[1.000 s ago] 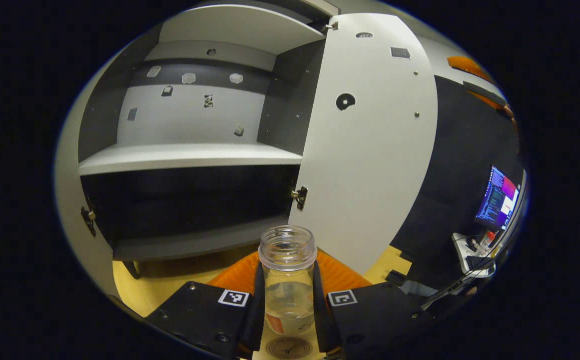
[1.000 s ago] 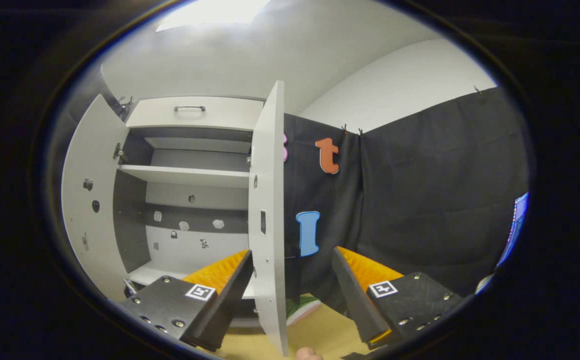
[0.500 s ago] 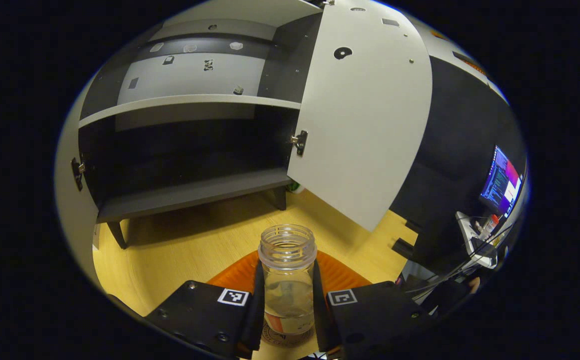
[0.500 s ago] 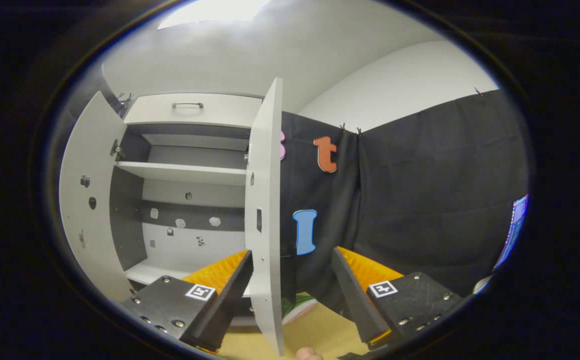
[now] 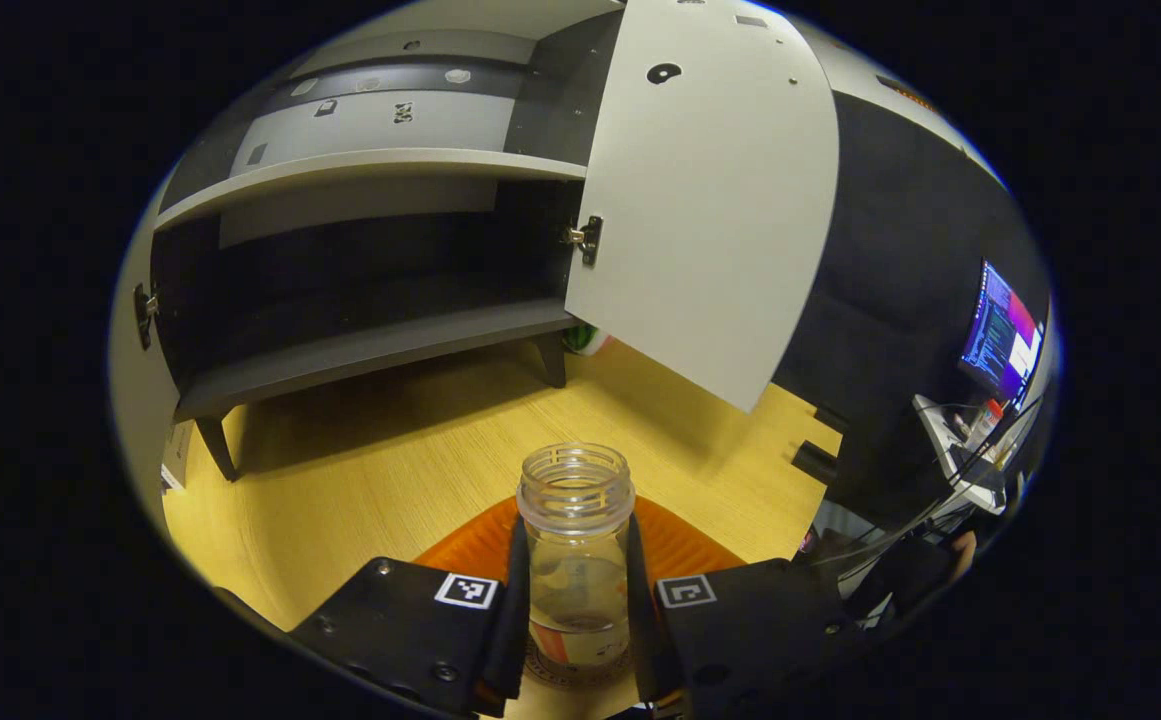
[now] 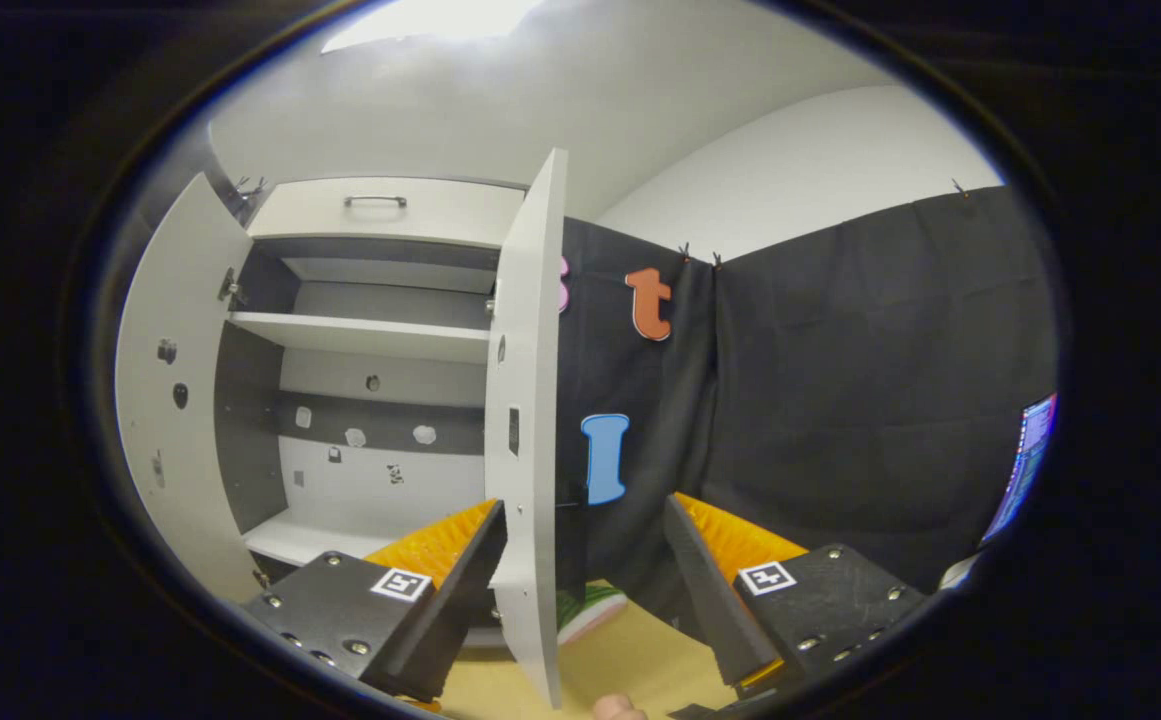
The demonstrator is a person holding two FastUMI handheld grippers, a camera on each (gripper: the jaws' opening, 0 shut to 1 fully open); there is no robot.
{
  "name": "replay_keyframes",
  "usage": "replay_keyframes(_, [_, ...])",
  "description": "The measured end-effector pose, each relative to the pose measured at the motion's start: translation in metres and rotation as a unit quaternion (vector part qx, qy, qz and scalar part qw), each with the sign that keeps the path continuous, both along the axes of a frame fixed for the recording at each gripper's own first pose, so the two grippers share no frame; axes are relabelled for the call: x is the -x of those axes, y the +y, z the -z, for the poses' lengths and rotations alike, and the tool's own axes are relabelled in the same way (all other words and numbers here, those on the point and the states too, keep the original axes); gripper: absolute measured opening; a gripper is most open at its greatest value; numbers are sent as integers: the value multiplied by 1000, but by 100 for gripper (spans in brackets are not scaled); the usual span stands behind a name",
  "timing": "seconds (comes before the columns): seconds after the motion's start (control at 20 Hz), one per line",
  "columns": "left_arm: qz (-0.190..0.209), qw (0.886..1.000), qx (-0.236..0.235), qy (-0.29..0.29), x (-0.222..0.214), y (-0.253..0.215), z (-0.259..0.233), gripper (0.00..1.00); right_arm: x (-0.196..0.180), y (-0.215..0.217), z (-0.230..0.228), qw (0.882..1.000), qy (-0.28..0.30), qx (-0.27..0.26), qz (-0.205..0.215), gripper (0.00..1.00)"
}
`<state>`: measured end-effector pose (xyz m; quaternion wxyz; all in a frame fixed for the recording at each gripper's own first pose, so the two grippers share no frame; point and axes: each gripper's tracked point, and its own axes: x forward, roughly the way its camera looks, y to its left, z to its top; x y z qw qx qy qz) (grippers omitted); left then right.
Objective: Grasp the bottle in the cabinet with the left hand and place it on the coaster, then close the right door with the right hand and the left door with the left hand.
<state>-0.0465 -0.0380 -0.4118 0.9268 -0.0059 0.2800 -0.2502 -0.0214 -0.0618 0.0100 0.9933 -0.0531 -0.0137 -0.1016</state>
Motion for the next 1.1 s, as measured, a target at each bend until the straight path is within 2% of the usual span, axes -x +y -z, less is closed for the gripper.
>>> replay_keyframes(0.05, [-1,1000,-1,3,1,1,1,46,-1,1,1,1000,1,0,-1,93])
replay_keyframes(0.15, [-7,1000,2,3,1,2,1,44,-3,2,0,1000,2,0,-2,93])
replay_keyframes(0.25, [-10,1000,5,3,5,4,0,44,-3,6,2,1000,2,1,-5,96])
replay_keyframes(0.3, [-10,1000,4,5,7,6,1,46,-4,6,3,1000,2,0,-6,94])
replay_keyframes(0.55, [1,1000,-2,4,21,8,-1,54,-4,8,4,1000,2,-4,-8,94])
replay_keyframes(0.6, [2,1000,-3,6,23,9,-2,56,-5,7,4,1000,2,-4,-8,96])
replay_keyframes(0.85, [1,1000,-5,12,31,14,-2,57,-4,11,6,1000,3,-2,-9,94])
replay_keyframes(0.9, [2,1000,-8,15,33,15,-1,59,-6,11,7,1000,4,-2,-9,96])
replay_keyframes(1.05, [6,1000,-12,15,37,17,-2,66,-4,13,9,1000,5,-3,-10,94])
replay_keyframes(1.1, [7,1000,-13,15,38,17,-3,71,-5,13,9,1000,6,-3,-11,94])
